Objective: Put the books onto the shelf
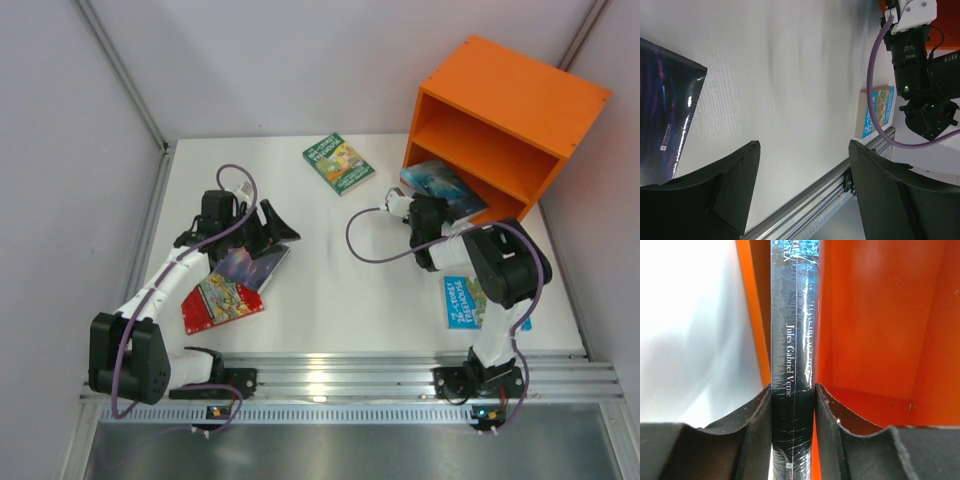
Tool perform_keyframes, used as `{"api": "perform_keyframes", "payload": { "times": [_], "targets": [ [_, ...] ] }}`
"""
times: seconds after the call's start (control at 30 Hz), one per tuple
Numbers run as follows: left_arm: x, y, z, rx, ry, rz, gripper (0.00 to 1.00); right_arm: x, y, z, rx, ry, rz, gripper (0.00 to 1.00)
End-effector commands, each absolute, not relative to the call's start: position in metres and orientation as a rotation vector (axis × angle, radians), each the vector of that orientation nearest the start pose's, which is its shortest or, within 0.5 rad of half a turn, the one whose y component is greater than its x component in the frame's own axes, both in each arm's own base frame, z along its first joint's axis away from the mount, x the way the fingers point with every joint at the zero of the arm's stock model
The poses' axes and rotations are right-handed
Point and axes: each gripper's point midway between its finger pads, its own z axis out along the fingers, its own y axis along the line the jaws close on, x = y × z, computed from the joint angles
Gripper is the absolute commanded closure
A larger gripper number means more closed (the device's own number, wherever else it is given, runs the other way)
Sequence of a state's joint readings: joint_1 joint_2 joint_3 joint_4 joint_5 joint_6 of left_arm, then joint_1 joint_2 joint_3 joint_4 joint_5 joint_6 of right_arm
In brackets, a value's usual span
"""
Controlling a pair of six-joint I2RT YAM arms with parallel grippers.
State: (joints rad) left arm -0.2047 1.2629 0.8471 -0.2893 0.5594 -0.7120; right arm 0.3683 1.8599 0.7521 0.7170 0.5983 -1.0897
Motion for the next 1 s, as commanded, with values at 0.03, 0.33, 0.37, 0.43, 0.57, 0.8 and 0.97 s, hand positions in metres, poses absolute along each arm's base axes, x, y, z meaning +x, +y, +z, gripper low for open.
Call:
{"api": "perform_keyframes", "payload": {
  "times": [0.03, 0.33, 0.37, 0.43, 0.57, 0.8, 0.97],
  "targets": [
    [0.309, -0.182, 0.182, -0.255, 2.29, -1.106, 0.24, 0.479, 0.058, 0.118, -0.954, 1.571, -0.984, 1.0],
    [0.314, -0.182, 0.186, -0.249, 2.286, -1.096, 0.24, 0.482, 0.054, 0.087, -0.995, 1.719, -0.918, 0.76],
    [0.315, -0.182, 0.186, -0.247, 2.288, -1.092, 0.24, 0.481, 0.055, 0.085, -1.005, 1.754, -0.896, 0.72],
    [0.315, -0.182, 0.186, -0.242, 2.292, -1.093, 0.24, 0.477, 0.058, 0.08, -1.02, 1.847, -0.83, 0.65],
    [0.311, -0.185, 0.192, -0.235, 2.281, -1.121, 0.24, 0.466, 0.054, 0.078, -1.023, 1.97, -0.798, 0.5],
    [0.303, -0.186, 0.198, -0.237, 2.251, -1.154, 0.24, 0.454, 0.04, 0.068, -0.981, 2.073, -0.869, 0.46],
    [0.299, -0.185, 0.199, -0.223, 2.254, -1.15, 0.24, 0.454, 0.033, 0.048, -0.985, 2.108, -0.926, 0.43]
  ]
}}
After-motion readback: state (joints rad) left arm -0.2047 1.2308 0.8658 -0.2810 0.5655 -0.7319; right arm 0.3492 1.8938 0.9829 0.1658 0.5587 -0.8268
